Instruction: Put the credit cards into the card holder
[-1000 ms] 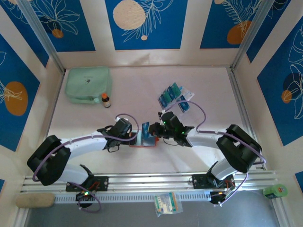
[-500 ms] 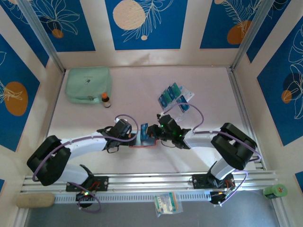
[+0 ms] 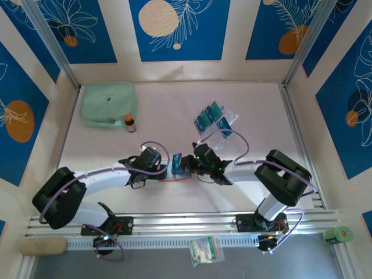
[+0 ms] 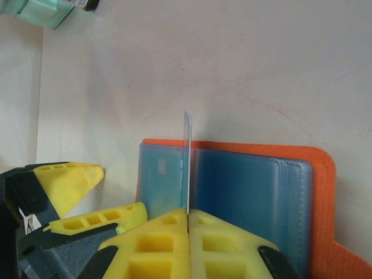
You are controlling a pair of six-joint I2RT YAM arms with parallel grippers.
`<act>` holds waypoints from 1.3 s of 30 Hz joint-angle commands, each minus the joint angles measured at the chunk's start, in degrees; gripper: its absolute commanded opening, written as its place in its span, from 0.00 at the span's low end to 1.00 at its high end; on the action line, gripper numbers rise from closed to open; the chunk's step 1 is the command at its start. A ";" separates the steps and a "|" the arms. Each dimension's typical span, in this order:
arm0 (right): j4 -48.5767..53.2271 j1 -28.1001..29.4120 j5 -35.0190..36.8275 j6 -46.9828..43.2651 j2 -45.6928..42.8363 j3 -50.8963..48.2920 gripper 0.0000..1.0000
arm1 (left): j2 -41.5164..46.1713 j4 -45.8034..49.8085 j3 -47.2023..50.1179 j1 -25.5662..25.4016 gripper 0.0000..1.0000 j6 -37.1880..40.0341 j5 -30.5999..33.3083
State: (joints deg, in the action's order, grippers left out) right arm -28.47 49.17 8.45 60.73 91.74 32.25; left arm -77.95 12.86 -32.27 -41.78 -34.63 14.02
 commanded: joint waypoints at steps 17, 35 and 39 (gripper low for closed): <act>-4.21 1.26 0.43 2.24 2.39 -2.29 0.00 | 1.08 1.12 1.18 0.47 1.00 -0.88 0.74; -1.86 1.80 -2.03 2.47 2.30 -2.84 0.00 | 1.06 0.74 1.41 0.48 1.00 -0.98 0.81; -1.60 1.94 -1.94 2.79 2.19 -3.06 0.00 | 1.03 0.72 1.33 0.47 1.00 -0.97 0.74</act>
State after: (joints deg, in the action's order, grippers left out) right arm -32.14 50.54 7.09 63.11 93.34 30.20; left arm -77.69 12.71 -31.86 -41.78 -34.65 14.02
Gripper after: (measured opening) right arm 0.054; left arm 0.998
